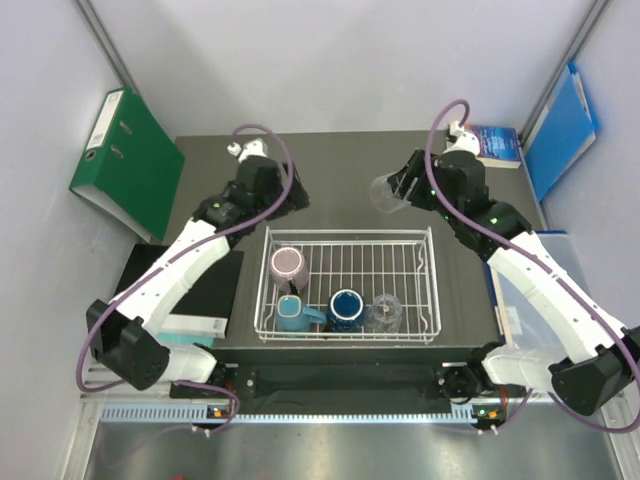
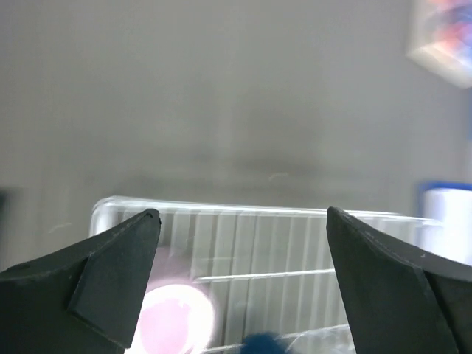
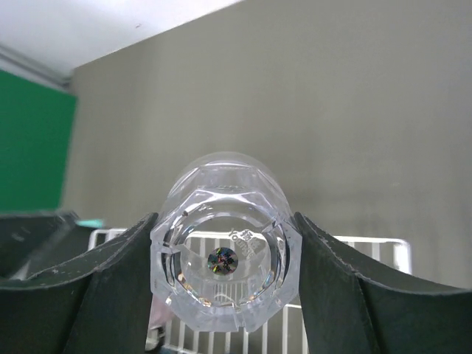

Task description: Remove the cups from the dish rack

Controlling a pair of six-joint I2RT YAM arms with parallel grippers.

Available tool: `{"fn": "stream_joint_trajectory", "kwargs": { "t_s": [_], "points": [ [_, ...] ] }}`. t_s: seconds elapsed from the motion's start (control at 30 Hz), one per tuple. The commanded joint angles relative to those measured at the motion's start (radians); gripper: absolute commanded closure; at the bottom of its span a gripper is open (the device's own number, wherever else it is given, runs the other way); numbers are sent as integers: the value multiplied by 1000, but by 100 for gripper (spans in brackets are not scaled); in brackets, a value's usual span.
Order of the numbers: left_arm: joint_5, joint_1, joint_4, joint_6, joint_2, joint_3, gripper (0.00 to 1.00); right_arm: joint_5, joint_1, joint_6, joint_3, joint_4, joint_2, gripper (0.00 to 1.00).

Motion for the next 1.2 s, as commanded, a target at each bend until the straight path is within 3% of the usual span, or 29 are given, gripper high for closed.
{"fn": "stream_joint_trajectory", "kwargs": {
  "t_s": [0.0, 0.03, 0.07, 0.2, 0.4, 0.93, 0.97, 1.0, 1.17],
  "points": [
    [502, 163, 325, -203, -11, -37, 1, -454, -104, 129, -121, 311, -24, 100],
    [609, 178, 435, -240, -6, -72, 1, -493, -107, 143, -135, 350, -19, 100],
    [747, 186, 655, -284, -3, -115, 1, -539, -107, 166, -145, 412, -12, 100],
    [886, 197, 1023, -519, 17, -258, 1, -598, -107, 196, -170, 488, 4, 100],
    [1005, 192, 1194, -617, 63, -258, 2, -616, -108, 202, -166, 494, 24, 100],
    [1042, 126, 1214, -620, 40, -300, 9, -676, -107, 263, -123, 631, 153, 100],
    [1046, 123, 1219, -622, 40, -303, 12, -690, -105, 271, -133, 667, 157, 100],
    [1048, 120, 1227, -622, 38, -306, 21, -699, -105, 284, -141, 690, 160, 100],
    [1058, 119, 1263, -640, 34, -340, 51, -753, -105, 398, -213, 853, 176, 100]
  ]
}}
